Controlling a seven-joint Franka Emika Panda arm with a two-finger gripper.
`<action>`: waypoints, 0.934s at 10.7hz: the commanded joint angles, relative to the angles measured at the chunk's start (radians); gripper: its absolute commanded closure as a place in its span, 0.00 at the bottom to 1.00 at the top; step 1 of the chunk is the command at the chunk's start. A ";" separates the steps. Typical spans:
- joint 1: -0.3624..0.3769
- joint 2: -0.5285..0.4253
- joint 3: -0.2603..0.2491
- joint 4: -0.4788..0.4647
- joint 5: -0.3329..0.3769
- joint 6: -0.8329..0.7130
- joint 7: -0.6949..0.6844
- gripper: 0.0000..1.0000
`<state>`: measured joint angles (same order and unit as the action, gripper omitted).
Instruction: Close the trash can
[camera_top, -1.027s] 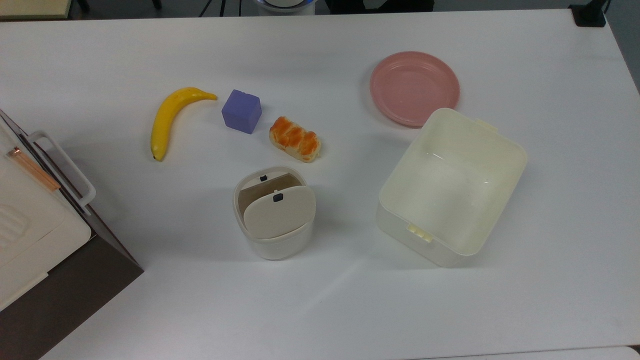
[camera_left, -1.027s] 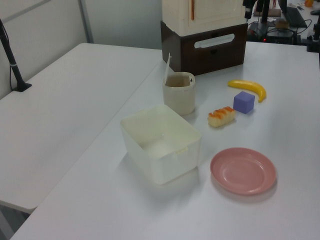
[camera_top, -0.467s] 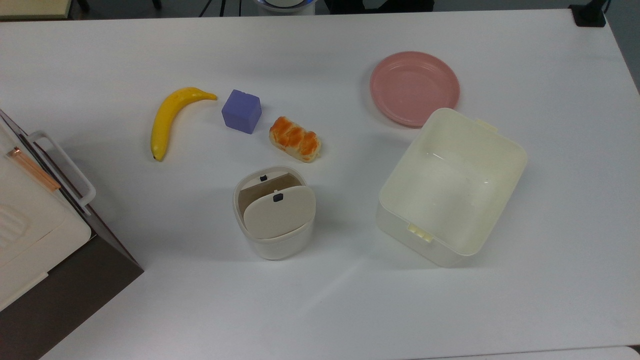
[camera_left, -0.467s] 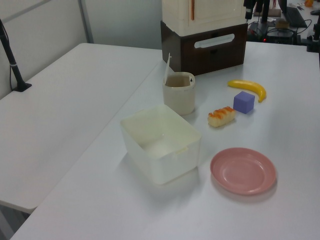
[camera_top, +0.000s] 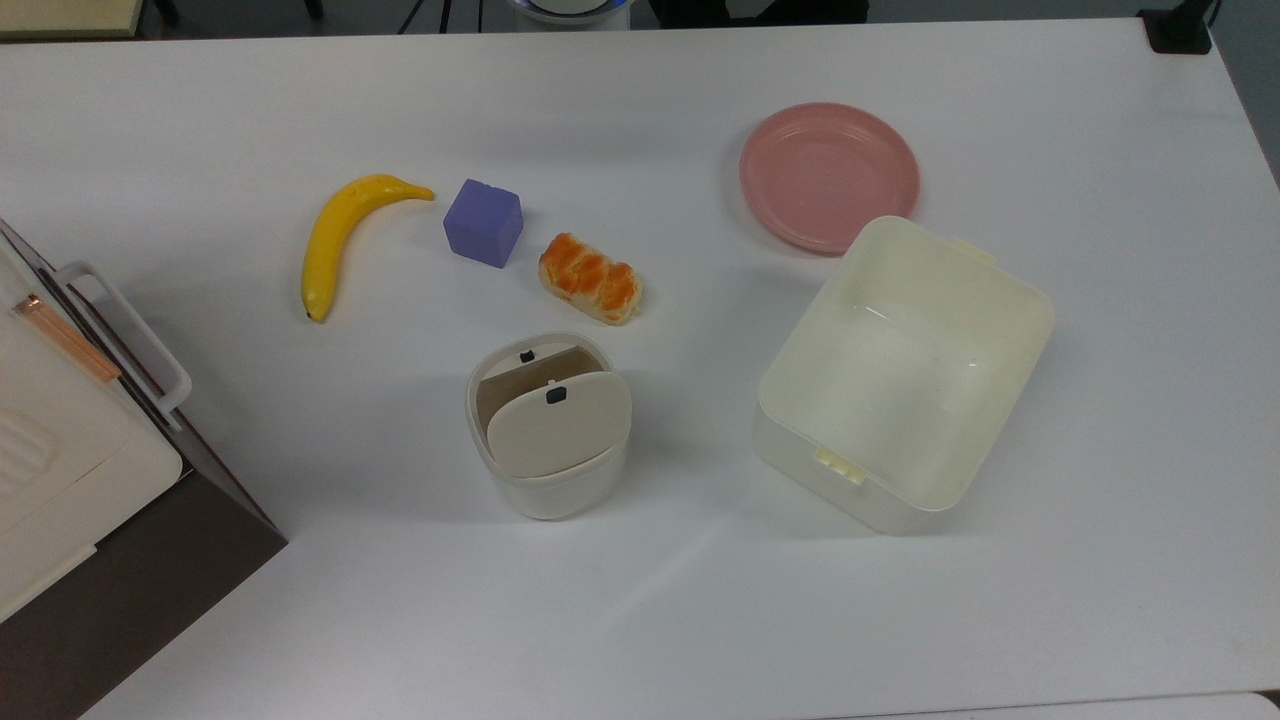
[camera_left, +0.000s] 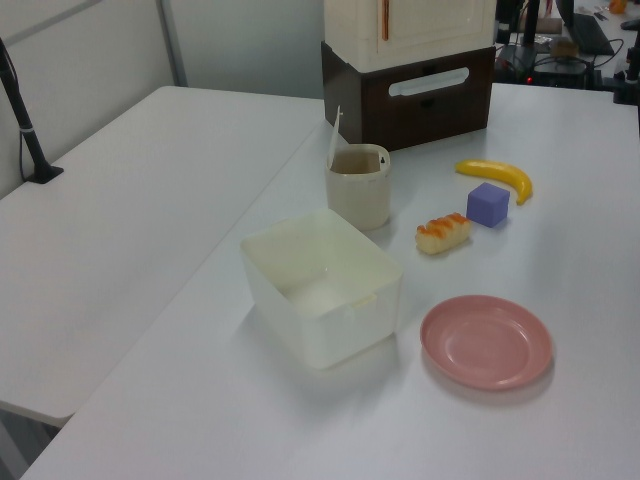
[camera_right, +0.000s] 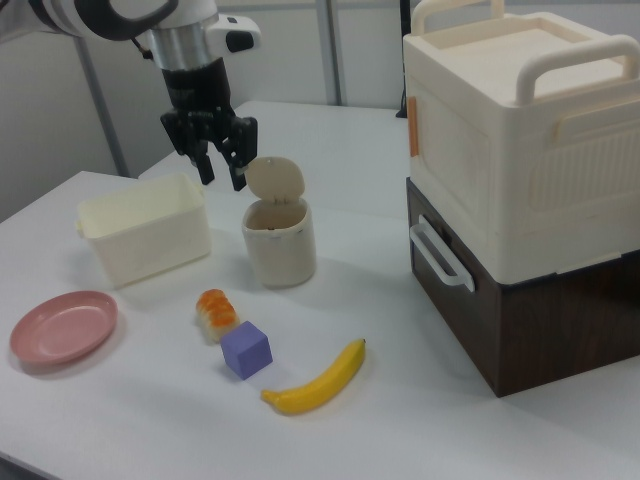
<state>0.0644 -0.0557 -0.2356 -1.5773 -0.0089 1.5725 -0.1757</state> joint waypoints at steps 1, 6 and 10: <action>0.040 0.033 -0.005 -0.003 0.000 -0.020 -0.140 1.00; 0.092 0.232 0.002 0.095 -0.014 0.183 0.187 1.00; 0.149 0.330 0.002 0.176 -0.045 0.418 0.520 1.00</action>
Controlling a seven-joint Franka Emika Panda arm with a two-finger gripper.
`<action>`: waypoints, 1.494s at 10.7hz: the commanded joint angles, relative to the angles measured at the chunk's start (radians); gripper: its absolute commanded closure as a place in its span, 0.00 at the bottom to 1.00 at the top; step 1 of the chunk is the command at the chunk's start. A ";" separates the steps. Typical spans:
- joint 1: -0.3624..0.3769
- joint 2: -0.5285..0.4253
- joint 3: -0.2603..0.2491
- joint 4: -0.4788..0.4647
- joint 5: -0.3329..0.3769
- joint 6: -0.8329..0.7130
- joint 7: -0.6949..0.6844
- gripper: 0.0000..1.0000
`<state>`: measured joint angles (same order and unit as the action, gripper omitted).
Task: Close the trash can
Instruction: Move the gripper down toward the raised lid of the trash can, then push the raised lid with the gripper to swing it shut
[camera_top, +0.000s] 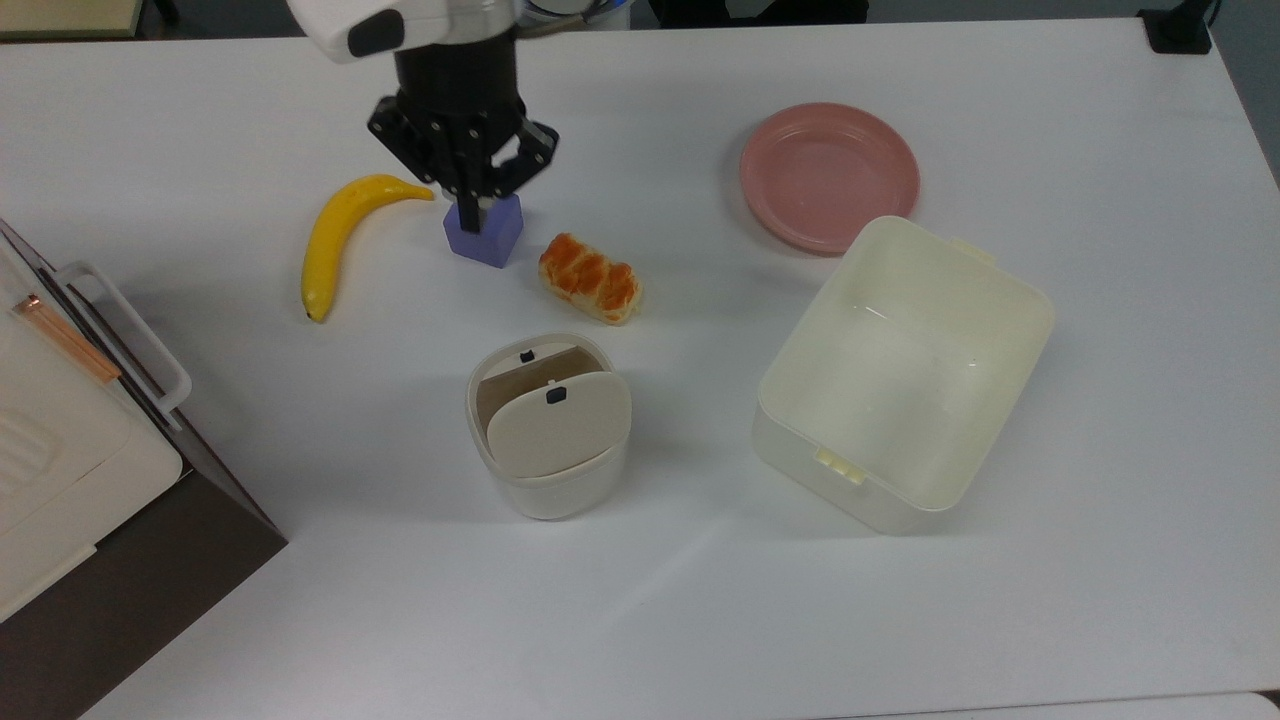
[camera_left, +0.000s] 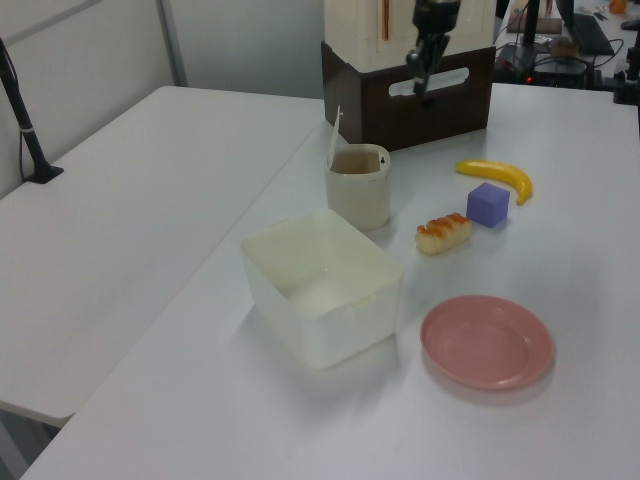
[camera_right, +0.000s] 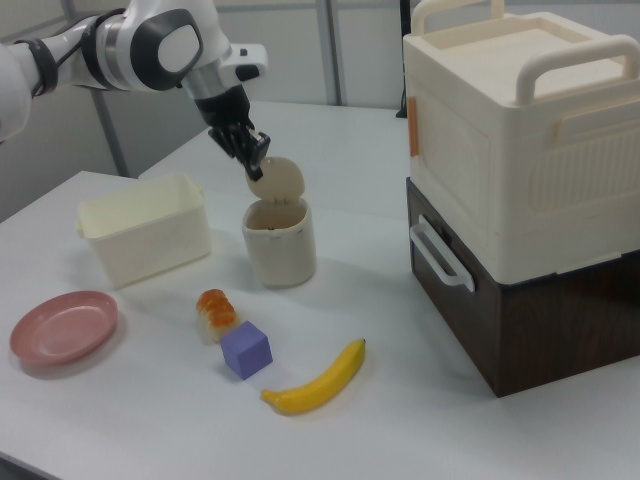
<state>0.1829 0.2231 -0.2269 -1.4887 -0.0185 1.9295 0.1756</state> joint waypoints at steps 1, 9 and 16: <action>0.032 0.067 -0.006 0.108 -0.044 0.124 0.230 1.00; 0.053 0.294 -0.003 0.263 -0.245 0.497 0.670 1.00; 0.047 0.294 0.138 0.137 -0.498 0.487 0.763 1.00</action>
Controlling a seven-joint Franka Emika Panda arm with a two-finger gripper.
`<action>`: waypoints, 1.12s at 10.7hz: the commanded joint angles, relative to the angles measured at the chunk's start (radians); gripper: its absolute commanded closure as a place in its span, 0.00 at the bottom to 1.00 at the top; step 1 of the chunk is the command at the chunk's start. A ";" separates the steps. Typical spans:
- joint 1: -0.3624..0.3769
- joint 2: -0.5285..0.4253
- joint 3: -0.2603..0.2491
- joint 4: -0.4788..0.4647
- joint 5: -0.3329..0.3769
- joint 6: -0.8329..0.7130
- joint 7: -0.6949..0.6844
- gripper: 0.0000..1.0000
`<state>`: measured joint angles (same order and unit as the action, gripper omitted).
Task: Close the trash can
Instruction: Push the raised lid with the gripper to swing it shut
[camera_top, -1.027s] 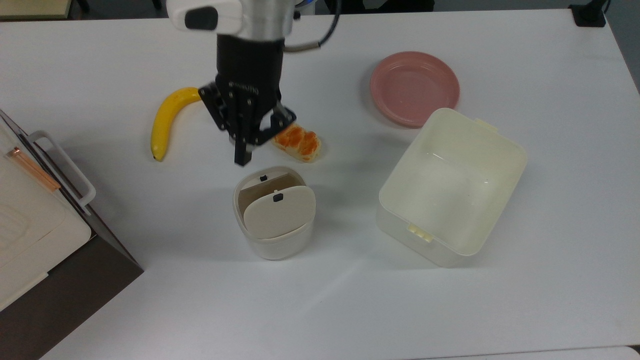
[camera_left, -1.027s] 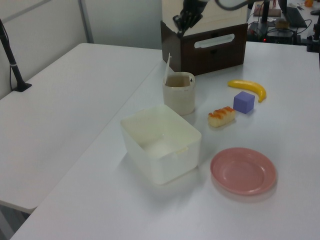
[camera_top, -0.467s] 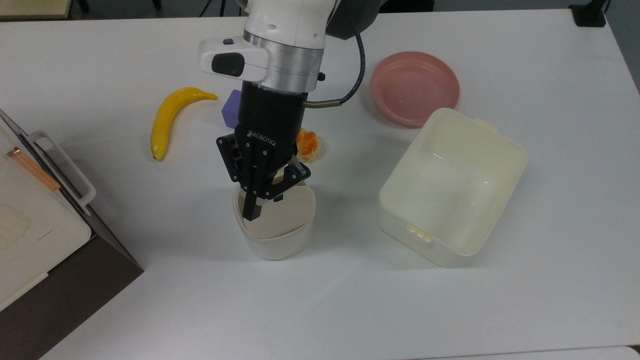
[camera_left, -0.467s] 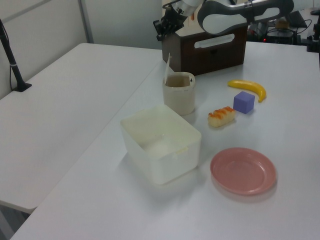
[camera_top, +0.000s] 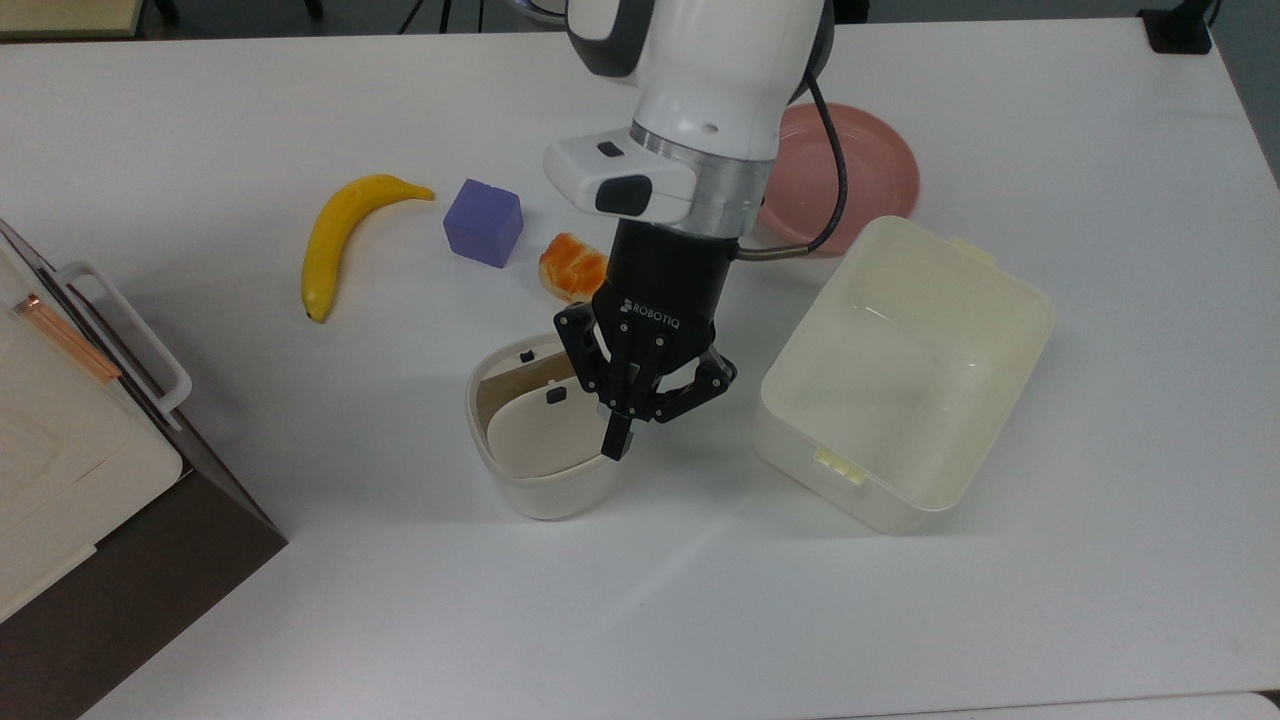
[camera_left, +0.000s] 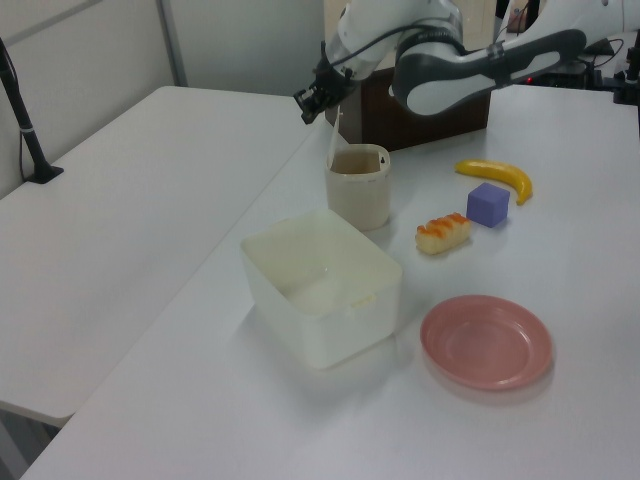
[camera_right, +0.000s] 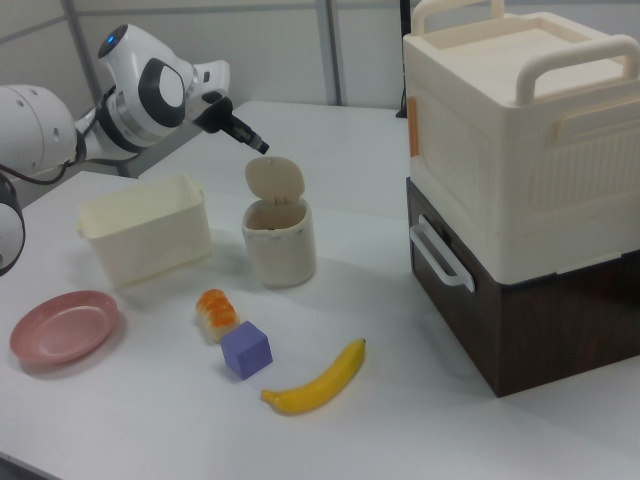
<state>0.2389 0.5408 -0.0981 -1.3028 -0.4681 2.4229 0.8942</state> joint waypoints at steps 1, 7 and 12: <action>-0.007 -0.024 0.009 -0.053 -0.049 -0.007 0.045 1.00; -0.010 -0.079 -0.003 -0.147 -0.087 -0.033 0.043 1.00; -0.013 -0.223 -0.008 -0.355 -0.185 -0.033 0.038 1.00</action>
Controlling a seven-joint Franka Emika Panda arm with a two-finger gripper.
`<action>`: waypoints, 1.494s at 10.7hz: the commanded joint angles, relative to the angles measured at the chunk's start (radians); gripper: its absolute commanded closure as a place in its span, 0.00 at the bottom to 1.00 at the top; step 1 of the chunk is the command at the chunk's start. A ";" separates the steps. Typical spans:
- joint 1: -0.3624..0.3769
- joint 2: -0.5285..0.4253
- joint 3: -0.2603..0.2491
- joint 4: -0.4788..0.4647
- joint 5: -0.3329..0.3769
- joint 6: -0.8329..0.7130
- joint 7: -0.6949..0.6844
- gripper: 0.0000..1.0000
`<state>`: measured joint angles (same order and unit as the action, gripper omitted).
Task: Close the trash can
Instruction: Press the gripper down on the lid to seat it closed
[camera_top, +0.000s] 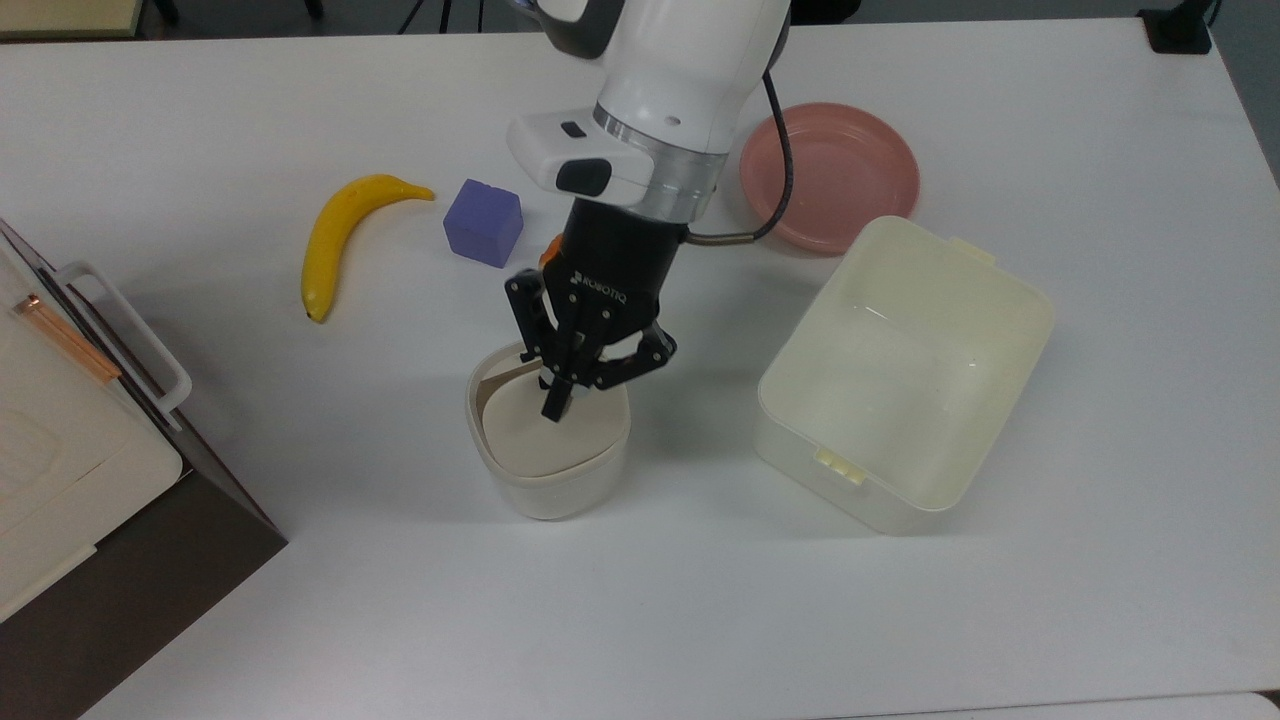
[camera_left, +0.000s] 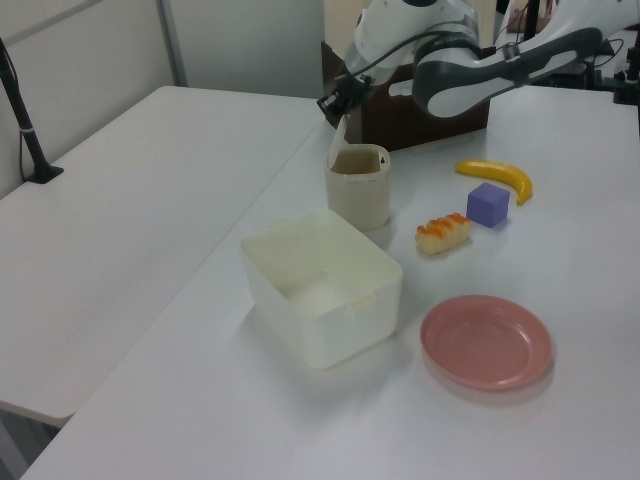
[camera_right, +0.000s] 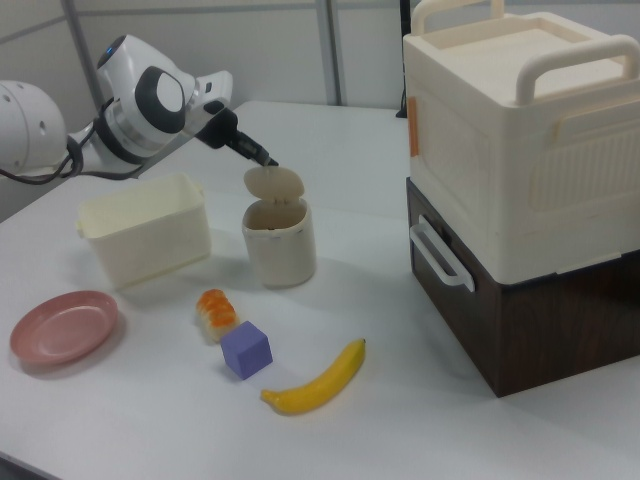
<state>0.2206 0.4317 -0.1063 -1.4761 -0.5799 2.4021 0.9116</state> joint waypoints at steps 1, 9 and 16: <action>-0.007 -0.116 0.000 -0.200 -0.087 -0.012 0.020 1.00; -0.024 -0.108 0.004 -0.331 -0.175 -0.006 0.021 1.00; -0.024 -0.090 0.005 -0.339 -0.184 -0.006 0.029 1.00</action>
<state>0.1880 0.3473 -0.1046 -1.7431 -0.7563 2.4018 0.9124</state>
